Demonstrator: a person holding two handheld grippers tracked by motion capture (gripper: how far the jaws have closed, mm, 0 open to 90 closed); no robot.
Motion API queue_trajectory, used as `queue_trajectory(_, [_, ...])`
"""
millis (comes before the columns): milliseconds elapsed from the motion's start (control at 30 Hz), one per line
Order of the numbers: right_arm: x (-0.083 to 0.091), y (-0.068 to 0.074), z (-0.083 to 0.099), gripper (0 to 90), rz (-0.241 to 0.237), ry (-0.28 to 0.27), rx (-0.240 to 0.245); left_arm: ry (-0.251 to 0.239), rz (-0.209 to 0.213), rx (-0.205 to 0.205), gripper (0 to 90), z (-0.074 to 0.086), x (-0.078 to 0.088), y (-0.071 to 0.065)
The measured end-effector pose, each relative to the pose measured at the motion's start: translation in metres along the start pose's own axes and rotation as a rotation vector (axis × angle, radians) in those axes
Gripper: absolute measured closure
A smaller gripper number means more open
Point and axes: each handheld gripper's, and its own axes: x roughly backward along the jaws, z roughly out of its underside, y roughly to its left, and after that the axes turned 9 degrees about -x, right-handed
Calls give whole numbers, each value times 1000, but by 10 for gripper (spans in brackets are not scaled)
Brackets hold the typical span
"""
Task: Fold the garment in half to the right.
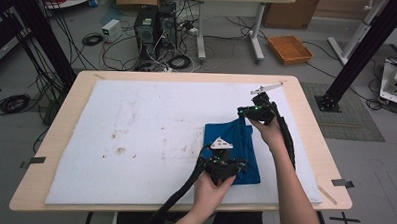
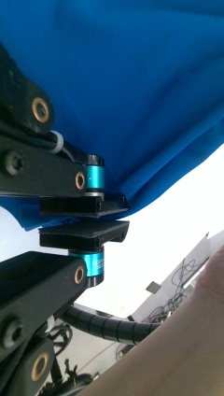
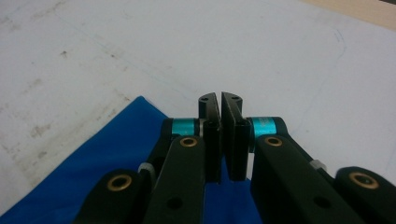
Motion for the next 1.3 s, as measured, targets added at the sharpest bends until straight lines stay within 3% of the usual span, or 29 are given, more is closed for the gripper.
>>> queue_trajectory(100, [0,-2,1,873,22,8,19,2,8,6,845,-1,-13,-3])
queue_trajectory(233, [-3,-3,3,872,95,48,58,-4,27,9,824,-1,-22,-2])
queue_trajectory(300, [-5,-2,4,868,125,67,75,-24,49,-2,780,0,-24,-2])
queue_trajectory(400, [-8,-2,6,852,168,83,105,-43,75,-14,646,1,-25,-4])
queue_trajectory(500, [-7,-3,7,803,200,88,105,-63,73,-54,571,2,-19,-8])
queue_trajectory(600, [-2,-5,8,750,238,82,94,-88,52,-95,525,0,-6,-9])
queue_trajectory(733, [7,-7,11,728,254,59,44,-106,29,-124,510,-2,12,-8])
queue_trajectory(767, [11,-9,15,727,221,45,-18,-114,17,-139,506,-2,26,-4])
queue_trajectory(833, [11,-10,17,719,214,40,-33,-115,5,-144,501,-2,33,-1])
queue_trajectory(900, [9,-12,25,703,177,20,-100,-118,-22,-144,493,2,56,10])
queue_trajectory(1033, [-1,-9,32,693,172,22,-137,-109,-70,-141,493,11,86,25])
queue_trajectory(1067, [-4,-9,33,701,174,26,-138,-105,-82,-143,492,13,93,29])
queue_trajectory(1200, [-11,-8,36,898,184,36,-123,-102,-109,-130,489,20,115,40])
queue_trajectory(1300, [-8,-12,40,900,199,20,-141,-101,-122,-121,488,25,126,45])
